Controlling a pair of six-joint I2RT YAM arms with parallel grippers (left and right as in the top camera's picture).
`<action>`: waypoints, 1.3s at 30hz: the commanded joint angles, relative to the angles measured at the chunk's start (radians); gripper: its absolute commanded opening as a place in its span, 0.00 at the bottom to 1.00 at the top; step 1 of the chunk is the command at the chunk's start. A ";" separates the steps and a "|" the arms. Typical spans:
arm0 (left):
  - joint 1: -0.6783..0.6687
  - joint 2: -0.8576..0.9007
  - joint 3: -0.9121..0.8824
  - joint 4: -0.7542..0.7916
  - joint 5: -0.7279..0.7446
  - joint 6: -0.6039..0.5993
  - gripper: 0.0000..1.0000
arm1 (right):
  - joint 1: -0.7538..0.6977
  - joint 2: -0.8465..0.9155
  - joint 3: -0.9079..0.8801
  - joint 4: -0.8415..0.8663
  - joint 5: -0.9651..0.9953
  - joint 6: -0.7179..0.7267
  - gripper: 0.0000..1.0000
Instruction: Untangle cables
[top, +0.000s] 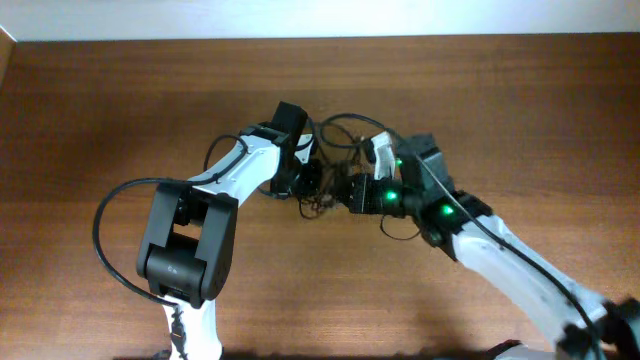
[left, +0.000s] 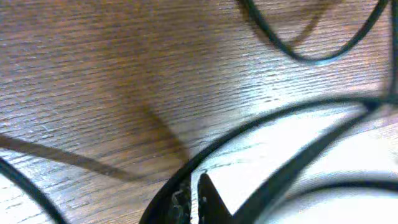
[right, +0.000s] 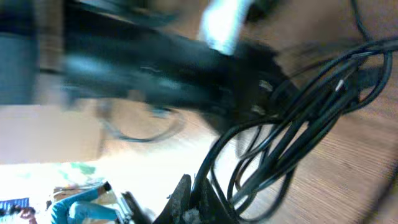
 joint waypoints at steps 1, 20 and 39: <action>0.002 0.008 -0.004 0.005 0.007 -0.007 0.05 | 0.004 -0.129 0.007 0.110 -0.090 -0.007 0.04; 0.003 0.008 -0.004 0.005 -0.031 -0.006 0.00 | -0.247 -0.340 0.170 0.348 -0.303 0.137 0.04; 0.149 0.007 0.000 -0.066 0.096 0.048 0.89 | -0.554 -0.332 0.194 -0.597 -0.083 -0.287 0.04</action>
